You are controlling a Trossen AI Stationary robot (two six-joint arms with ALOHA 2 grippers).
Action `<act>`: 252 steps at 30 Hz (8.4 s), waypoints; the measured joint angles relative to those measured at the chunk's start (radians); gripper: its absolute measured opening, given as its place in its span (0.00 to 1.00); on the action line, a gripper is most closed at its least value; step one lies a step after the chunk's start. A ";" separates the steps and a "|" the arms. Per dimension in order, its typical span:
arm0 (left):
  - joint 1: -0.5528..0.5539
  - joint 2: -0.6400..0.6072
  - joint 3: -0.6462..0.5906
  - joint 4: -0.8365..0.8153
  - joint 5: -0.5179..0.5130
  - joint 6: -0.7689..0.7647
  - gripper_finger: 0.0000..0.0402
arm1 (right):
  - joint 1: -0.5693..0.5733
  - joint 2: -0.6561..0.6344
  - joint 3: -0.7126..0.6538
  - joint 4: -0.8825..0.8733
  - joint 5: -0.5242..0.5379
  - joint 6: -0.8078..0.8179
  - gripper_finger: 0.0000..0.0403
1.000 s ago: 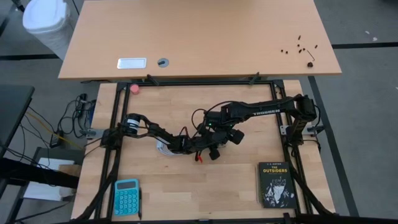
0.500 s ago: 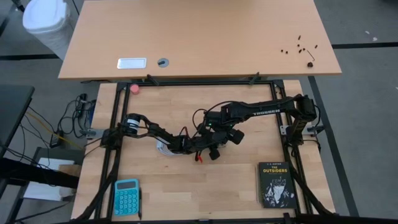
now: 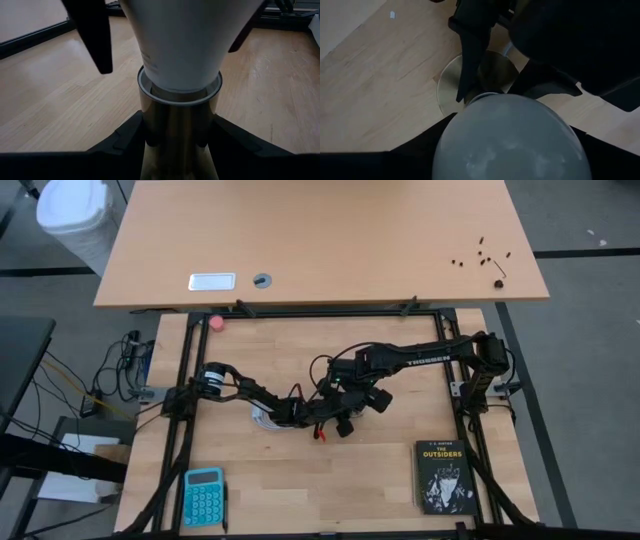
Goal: Screw lightbulb
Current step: Insert the white lightbulb into the silver lamp
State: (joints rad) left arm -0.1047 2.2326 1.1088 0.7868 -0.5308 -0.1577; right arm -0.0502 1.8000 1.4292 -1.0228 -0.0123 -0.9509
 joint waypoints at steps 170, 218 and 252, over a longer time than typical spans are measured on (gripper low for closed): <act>0.000 0.000 0.000 -0.008 0.009 0.013 0.46 | 0.047 -0.001 0.042 -0.152 0.127 0.540 0.94; 0.001 0.000 0.000 -0.002 0.006 0.027 0.46 | 0.082 -0.008 0.042 -0.063 0.099 -0.032 0.79; 0.002 0.000 0.000 -0.001 0.006 0.026 0.46 | 0.059 -0.005 0.006 -0.010 0.044 -0.047 0.76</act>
State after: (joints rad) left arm -0.1028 2.2330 1.1084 0.7860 -0.5247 -0.1314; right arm 0.0085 1.7950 1.4357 -1.0333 0.0322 -0.9978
